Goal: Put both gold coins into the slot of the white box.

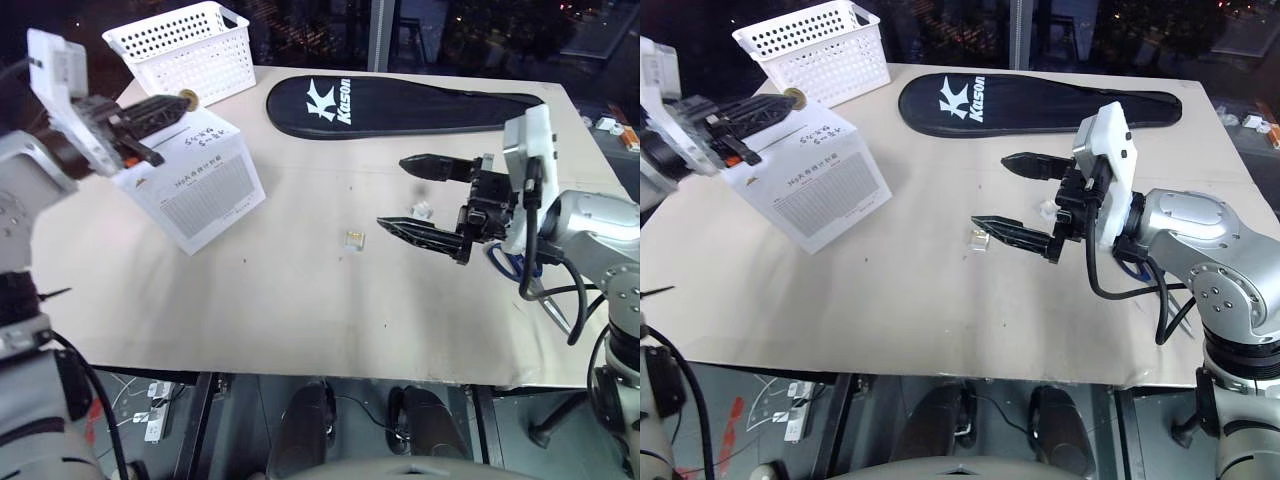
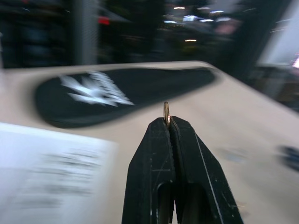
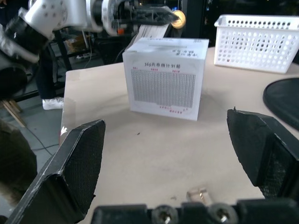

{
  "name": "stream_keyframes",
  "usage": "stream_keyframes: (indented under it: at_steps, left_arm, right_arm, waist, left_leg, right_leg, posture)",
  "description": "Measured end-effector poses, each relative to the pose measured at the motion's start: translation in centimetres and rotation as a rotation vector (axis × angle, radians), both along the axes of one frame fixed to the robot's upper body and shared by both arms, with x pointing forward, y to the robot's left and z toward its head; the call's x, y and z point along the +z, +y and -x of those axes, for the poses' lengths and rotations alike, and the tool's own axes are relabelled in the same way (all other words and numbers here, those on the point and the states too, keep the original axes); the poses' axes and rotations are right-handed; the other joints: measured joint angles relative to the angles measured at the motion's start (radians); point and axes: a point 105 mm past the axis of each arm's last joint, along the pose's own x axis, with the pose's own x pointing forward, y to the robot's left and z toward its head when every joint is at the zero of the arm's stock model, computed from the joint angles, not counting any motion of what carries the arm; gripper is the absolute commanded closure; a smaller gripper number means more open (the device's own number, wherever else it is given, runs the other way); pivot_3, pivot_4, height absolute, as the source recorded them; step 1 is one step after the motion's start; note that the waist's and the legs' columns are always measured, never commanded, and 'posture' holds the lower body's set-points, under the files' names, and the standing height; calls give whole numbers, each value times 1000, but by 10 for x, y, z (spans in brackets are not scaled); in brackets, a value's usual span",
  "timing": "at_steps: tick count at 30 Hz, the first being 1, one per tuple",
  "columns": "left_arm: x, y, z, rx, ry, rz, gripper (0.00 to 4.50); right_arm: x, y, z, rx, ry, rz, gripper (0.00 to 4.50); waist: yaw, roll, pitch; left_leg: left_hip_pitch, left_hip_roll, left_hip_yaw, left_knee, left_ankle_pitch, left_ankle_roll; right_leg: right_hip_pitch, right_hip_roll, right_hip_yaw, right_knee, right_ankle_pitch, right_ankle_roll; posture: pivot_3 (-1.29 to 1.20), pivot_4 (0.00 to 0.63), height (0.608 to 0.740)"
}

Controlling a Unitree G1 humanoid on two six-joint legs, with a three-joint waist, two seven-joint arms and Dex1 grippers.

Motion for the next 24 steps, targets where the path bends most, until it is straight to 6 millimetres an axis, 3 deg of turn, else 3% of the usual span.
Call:
stream_keyframes:
  at_steps: [2,6,9,12,24]
  left_arm:
    - [0,18,-13,26,26,-41,4500]
    - [-7,29,-27,24,80,-141,4500]
    - [-5,38,-31,27,104,-206,4500]
    - [-17,45,-33,28,151,-280,4500]
    - [-24,45,-31,-24,182,-337,4500]
  right_arm:
    - [2,0,1,2,-17,0,14]
    - [4,-1,1,-5,-38,-3,14]
    - [5,-3,0,-21,-48,-5,14]
    - [3,-3,5,-24,-53,-4,14]
    - [13,-6,25,20,-99,-42,14]
  waist:
    - [10,0,0]
    - [20,-2,1]
    - [18,-3,1]
    - [16,-3,1]
    - [15,-4,1]
  left_leg:
    - [-1,0,0,0,0,0]
    - [-7,-1,3,-1,0,0]
    - [-10,-1,6,0,0,0]
    - [-10,-1,7,0,0,0]
    - [-11,1,0,5,0,1]
  right_leg:
    - [-1,1,-1,-1,-2,-3]
    - [-6,1,-1,-2,1,-3]
    - [-7,1,-2,-3,2,-2]
    - [-8,1,-2,-3,2,-2]
    - [-8,1,-2,2,0,1]
  posture:
    - [0,150,740]
    - [0,150,740]
    - [0,150,740]
    - [0,150,740]
    - [0,150,740]
